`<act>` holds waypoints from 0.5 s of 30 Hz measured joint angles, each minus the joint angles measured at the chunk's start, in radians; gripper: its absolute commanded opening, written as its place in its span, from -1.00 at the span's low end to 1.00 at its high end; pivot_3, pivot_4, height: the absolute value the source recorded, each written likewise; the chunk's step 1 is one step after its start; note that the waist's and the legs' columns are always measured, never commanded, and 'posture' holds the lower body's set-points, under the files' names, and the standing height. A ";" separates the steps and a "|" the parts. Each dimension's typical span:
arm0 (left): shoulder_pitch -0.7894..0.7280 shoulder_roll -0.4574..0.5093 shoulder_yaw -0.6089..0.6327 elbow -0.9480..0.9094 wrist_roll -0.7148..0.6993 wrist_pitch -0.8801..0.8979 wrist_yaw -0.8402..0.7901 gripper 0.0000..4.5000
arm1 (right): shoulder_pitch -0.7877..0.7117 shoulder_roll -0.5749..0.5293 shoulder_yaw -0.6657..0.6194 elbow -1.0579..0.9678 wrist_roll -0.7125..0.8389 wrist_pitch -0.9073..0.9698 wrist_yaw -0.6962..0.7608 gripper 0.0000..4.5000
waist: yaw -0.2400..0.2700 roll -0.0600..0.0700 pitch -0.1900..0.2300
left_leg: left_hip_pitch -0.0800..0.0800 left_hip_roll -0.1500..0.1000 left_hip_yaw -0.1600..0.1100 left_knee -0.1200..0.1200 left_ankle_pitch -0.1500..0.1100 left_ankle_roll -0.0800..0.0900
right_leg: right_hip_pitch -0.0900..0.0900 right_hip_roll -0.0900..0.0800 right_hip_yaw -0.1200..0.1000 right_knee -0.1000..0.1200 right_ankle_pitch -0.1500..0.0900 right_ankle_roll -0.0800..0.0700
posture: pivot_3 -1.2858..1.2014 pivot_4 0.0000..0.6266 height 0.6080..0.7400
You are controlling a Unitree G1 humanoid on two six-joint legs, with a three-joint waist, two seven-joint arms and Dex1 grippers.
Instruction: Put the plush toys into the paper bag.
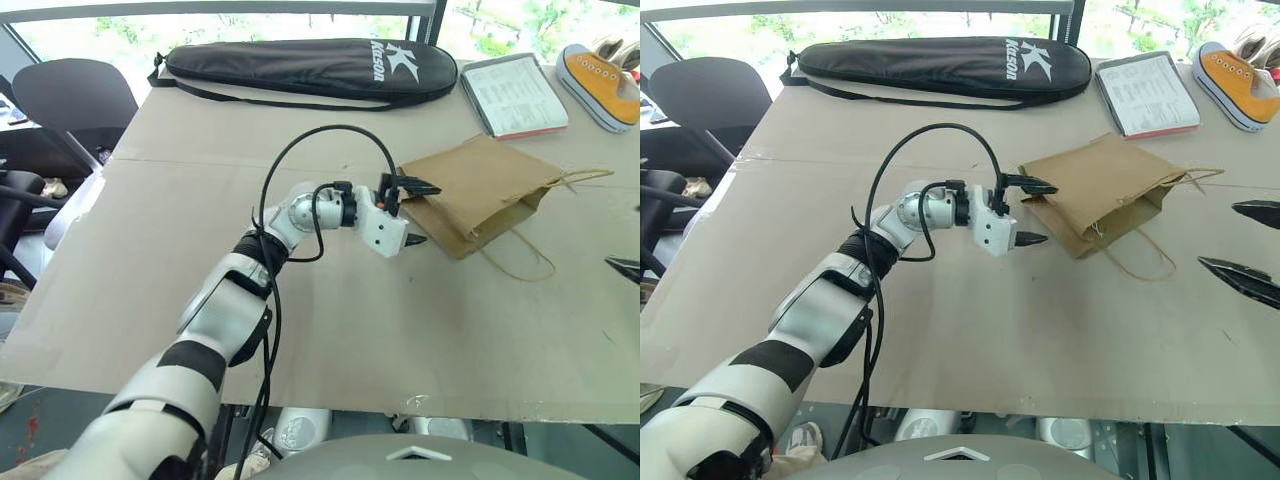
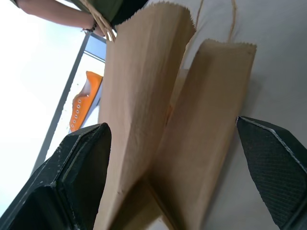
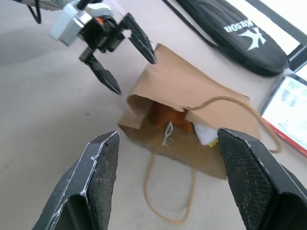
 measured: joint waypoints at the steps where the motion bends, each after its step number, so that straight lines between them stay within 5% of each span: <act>1: -0.001 -0.003 -0.008 0.000 0.035 -0.006 0.031 1.00 | -0.007 0.009 0.008 -0.012 -0.003 0.006 -0.003 0.36 | 0.001 0.000 0.000 | 0.000 0.000 0.001 0.000 0.000 0.000 | 0.000 0.000 0.001 0.000 0.000 0.000 | 0.03 -0.52 1.00; 15: -0.049 -0.095 -0.206 0.052 0.556 0.150 0.690 1.00 | -0.041 0.067 0.013 -0.110 -0.004 0.090 -0.057 0.36 | 0.009 0.000 0.000 | 0.000 0.000 0.001 0.000 -0.001 0.001 | 0.000 -0.001 0.001 0.000 0.000 0.001 | 0.03 -0.52 1.00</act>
